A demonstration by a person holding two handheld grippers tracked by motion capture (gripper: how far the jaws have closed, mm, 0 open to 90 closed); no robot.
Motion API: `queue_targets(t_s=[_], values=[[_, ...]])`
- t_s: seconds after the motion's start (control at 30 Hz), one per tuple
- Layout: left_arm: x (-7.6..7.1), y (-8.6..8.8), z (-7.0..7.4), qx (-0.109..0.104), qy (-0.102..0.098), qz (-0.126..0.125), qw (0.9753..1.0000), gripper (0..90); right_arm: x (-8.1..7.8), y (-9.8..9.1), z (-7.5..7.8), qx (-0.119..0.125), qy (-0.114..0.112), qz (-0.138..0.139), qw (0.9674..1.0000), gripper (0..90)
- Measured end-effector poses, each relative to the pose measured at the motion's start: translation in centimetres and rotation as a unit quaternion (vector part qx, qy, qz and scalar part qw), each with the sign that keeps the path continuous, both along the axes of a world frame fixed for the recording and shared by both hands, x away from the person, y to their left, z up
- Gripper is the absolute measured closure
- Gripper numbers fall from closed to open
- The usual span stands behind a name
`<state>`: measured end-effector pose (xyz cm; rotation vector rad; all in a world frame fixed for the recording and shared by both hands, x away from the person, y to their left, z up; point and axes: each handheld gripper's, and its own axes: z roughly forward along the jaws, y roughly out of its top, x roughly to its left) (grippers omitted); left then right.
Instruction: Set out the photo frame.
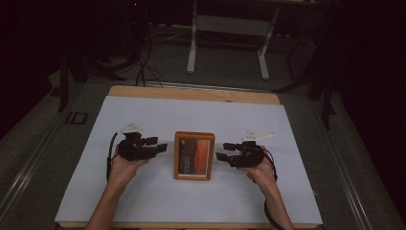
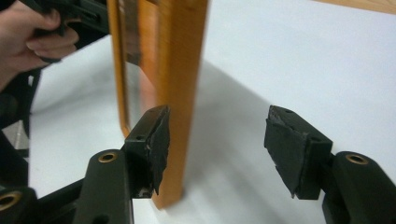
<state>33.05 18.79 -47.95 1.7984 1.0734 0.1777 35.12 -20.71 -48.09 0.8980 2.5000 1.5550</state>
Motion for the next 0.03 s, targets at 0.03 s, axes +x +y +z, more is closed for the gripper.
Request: queue_targets(t_s=[0.03], values=[[0.0, 0.0, 0.0, 0.0, 0.0, 0.0, 1.0, 41.6, 0.06, -0.15, -0.03, -0.004, 0.001, -0.003, 1.0, 39.3]])
